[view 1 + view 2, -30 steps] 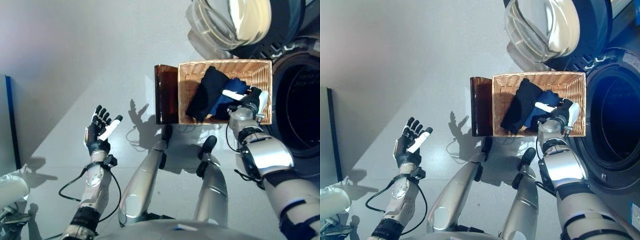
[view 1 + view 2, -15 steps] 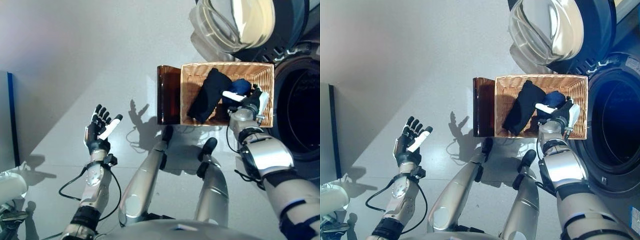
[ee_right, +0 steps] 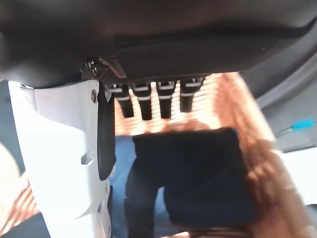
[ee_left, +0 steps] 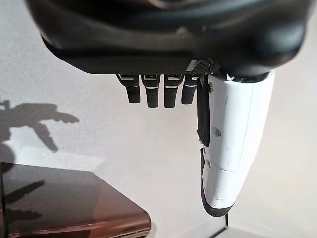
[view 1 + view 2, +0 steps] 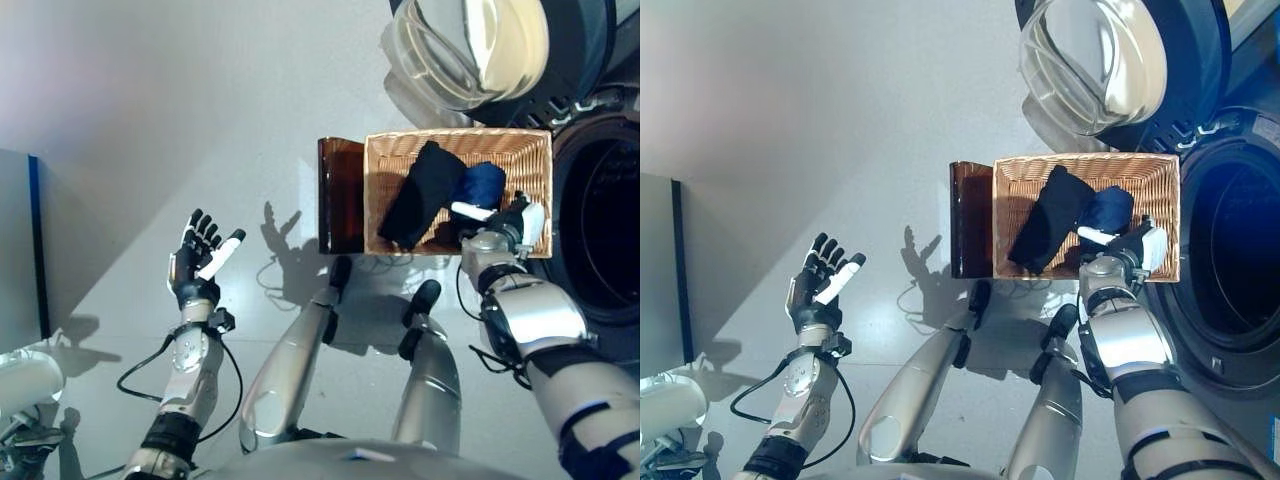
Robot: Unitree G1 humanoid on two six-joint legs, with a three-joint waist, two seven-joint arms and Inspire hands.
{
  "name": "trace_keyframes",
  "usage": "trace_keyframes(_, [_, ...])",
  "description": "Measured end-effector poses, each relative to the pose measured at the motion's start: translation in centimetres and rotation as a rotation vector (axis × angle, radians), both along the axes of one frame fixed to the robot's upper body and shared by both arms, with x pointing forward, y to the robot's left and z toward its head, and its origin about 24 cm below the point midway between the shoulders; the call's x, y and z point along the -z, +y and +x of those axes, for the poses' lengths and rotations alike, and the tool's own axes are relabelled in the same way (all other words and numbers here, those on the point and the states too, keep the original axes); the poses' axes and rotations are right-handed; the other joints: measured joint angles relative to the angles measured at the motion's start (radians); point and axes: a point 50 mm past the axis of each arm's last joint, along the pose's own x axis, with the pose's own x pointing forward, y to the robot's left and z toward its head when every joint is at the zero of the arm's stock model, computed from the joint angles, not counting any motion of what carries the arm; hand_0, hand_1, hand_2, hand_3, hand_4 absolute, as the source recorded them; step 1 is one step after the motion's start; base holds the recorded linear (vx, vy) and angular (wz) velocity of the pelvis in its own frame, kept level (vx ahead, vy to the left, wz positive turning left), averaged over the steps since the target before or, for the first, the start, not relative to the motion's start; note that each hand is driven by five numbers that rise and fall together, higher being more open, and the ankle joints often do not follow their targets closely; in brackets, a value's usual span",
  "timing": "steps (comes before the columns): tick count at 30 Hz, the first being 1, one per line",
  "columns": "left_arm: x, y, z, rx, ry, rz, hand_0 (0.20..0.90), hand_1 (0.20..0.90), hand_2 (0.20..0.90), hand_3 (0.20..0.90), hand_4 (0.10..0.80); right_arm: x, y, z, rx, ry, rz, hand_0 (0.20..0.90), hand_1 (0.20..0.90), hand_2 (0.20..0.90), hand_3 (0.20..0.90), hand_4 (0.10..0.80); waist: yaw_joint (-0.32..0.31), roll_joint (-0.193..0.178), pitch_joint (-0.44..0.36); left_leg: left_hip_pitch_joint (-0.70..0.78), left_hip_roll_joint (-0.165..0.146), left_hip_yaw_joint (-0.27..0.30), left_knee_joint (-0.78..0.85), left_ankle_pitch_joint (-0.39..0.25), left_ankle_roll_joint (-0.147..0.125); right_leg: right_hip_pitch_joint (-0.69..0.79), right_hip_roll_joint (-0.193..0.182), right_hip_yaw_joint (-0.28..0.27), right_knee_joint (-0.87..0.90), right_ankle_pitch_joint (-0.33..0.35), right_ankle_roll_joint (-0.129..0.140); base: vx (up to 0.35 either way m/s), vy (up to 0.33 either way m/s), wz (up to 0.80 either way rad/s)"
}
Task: Pick up the clothes and place them into the washing machine
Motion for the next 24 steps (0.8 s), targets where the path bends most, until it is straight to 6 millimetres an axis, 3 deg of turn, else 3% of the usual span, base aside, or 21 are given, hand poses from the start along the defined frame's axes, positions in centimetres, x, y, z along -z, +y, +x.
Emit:
trace_keyframes(6, [0.2, -0.2, -0.1, 0.010, 0.006, 0.000, 0.900, 0.900, 0.900, 0.900, 0.800, 1.6, -0.5, -1.2, -0.010, 0.064, -0.043, 0.900, 0.900, 0.900, 0.900, 0.800, -0.005, 0.017, -0.012, 0.003, 0.001, 0.025, 0.008, -0.011, 0.015, -0.010, 0.002, 0.028, 0.001, 0.002, 0.003, -0.025, 0.006, -0.12])
trace_keyframes(18, [1.1, -0.9, -1.1, 0.042, 0.049, -0.002, 0.900, 0.900, 0.900, 0.900, 0.800, 1.1, -1.2, -1.4, 0.001, 0.076, -0.101, 0.900, 0.900, 0.900, 0.900, 0.800, -0.003, 0.032, -0.041, -0.061, -0.003, 0.039, 0.064, -0.033, 0.026, -0.071, -0.003, 0.037, 0.053, -0.005, 0.015, 0.004, -0.007, -0.01])
trace_keyframes(19, [1.1, -1.0, -1.1, 0.046, 0.050, 0.004, 0.900, 0.900, 0.900, 0.900, 0.800, 1.0, -1.2, -1.3, -0.007, 0.080, -0.112, 0.851, 0.851, 0.851, 0.851, 0.765, -0.005, 0.032, -0.041, -0.063, -0.004, 0.035, 0.065, -0.033, 0.026, -0.071, -0.005, 0.032, 0.055, -0.006, 0.014, 0.038, -0.007, 0.08])
trace_keyframes(20, [1.1, -1.0, -1.1, 0.047, 0.050, 0.007, 0.900, 0.900, 0.900, 0.900, 0.800, 1.1, -1.2, -1.3, -0.007, 0.084, -0.116, 0.722, 0.722, 0.722, 0.722, 0.673, -0.005, 0.033, -0.041, -0.068, -0.003, 0.032, 0.066, -0.033, 0.026, -0.073, -0.005, 0.031, 0.055, -0.007, 0.014, 0.024, 0.000, 0.10])
trace_keyframes(21, [1.1, -1.0, -1.1, 0.048, 0.049, 0.011, 0.900, 0.900, 0.900, 0.900, 0.800, 0.9, -1.2, -1.3, -0.007, 0.084, -0.123, 0.532, 0.532, 0.532, 0.532, 0.537, -0.005, 0.033, -0.042, -0.077, -0.004, 0.025, 0.070, -0.033, 0.025, -0.078, -0.006, 0.029, 0.055, -0.010, 0.018, 0.049, 0.001, 0.11])
trace_keyframes(22, [1.1, -1.1, -1.1, 0.050, 0.050, 0.014, 0.900, 0.900, 0.900, 0.900, 0.800, 0.8, -1.4, -1.3, -0.001, 0.083, -0.130, 0.200, 0.200, 0.200, 0.200, 0.300, -0.006, 0.033, -0.042, -0.082, -0.006, 0.025, 0.070, -0.031, 0.024, -0.083, -0.007, 0.029, 0.056, -0.010, 0.018, 0.047, 0.005, 0.10])
trace_keyframes(24, [1.2, -1.0, -1.3, 0.041, 0.057, 0.017, 0.900, 0.900, 0.900, 0.900, 0.800, 0.5, -1.6, -1.3, 0.019, 0.076, -0.141, 0.200, 0.200, 0.200, 0.200, 0.300, -0.005, 0.034, -0.042, -0.093, -0.011, 0.021, 0.069, -0.031, 0.024, -0.091, -0.011, 0.027, 0.063, -0.012, 0.020, 0.053, 0.015, 0.09])
